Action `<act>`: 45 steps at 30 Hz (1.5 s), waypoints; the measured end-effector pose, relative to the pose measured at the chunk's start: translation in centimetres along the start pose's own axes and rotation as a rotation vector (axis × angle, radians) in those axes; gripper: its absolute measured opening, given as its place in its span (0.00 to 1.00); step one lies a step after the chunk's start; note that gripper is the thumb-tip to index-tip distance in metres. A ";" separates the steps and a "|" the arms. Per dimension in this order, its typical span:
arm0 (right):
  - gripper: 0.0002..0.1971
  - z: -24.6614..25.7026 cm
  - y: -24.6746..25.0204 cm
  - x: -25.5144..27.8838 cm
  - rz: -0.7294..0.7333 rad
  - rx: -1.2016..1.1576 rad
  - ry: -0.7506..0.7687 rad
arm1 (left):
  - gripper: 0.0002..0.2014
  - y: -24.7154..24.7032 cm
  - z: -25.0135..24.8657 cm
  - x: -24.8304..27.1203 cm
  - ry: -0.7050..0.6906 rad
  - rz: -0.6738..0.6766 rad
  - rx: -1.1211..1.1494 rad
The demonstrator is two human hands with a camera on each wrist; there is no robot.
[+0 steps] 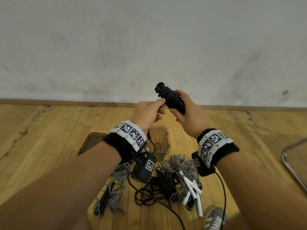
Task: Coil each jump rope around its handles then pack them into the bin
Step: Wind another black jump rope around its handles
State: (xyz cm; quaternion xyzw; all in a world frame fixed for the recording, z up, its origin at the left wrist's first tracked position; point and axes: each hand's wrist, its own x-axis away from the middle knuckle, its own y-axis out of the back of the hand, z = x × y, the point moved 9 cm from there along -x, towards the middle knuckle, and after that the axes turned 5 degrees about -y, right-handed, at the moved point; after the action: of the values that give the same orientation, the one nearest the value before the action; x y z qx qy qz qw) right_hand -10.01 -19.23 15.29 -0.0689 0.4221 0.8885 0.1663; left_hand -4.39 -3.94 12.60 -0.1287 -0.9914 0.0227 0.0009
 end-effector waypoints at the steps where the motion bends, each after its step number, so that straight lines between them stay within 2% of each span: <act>1: 0.33 0.1 -0.1 0.0 -0.003 0.004 0.021 | 0.15 -0.1 -0.1 0.1 -0.001 0.004 0.007; 7: 0.23 1.1 -1.4 0.4 0.074 -0.115 0.117 | 0.23 0.6 -0.5 0.2 0.003 -0.029 0.003; 13: 0.23 1.9 -0.4 0.4 0.076 -0.217 0.128 | 0.25 1.1 -0.3 0.1 -0.032 -0.100 -0.002; 16: 0.30 1.0 -0.2 0.1 0.104 -0.365 0.022 | 0.22 0.9 -0.5 0.0 -0.035 -0.071 0.030; 18: 0.34 0.0 -0.3 0.5 0.130 -0.539 -0.124 | 0.19 0.2 -0.9 0.1 -0.061 -0.020 0.028; 20: 0.30 -0.3 -1.2 0.9 0.207 -0.692 -0.251 | 0.16 -0.1 -1.2 0.3 -0.085 0.027 0.018; 21: 0.26 -0.3 -1.3 1.0 0.224 -0.705 -0.264 | 0.15 -0.3 -1.2 0.3 -0.085 0.050 0.016; 23: 0.19 0.0 -0.9 0.9 0.213 -0.675 -0.228 | 0.15 -0.6 -1.1 0.2 -0.076 0.078 0.014; 26: 0.17 0.0 -0.3 0.7 0.164 -0.615 -0.163 | 0.15 -0.1 -0.9 0.0 -0.077 0.093 0.024; 28: 0.22 -0.4 0.4 0.3 0.099 -0.524 -0.123 | 0.13 0.2 -0.9 -0.3 -0.090 0.091 0.011; 31: 0.36 -0.9 0.9 0.2 0.031 -0.396 -0.087 | 0.11 0.5 -0.7 -0.2 -0.092 0.063 0.008; 33: 0.39 -1.2 1.1 0.2 0.001 -0.334 -0.099 | 0.11 0.6 -0.7 0.0 -0.096 0.041 0.004; 37: 0.32 -0.3 1.6 0.4 -0.037 -0.228 -0.074 | 0.11 0.6 -0.7 0.1 -0.088 0.006 -0.011; 42: 0.32 -0.1 1.9 0.8 -0.096 -0.096 -0.118 | 0.12 0.3 -0.5 0.4 -0.052 0.010 0.004; 45: 0.29 0.2 2.1 0.9 -0.104 -0.031 -0.137 | 0.14 -0.3 -0.3 0.6 -0.002 0.029 0.056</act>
State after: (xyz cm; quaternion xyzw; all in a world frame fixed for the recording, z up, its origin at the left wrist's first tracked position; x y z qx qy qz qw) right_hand -11.60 -20.05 16.72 -0.0324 0.3919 0.8877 0.2396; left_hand -5.06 -4.04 12.91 -0.1429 -0.9884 0.0507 0.0031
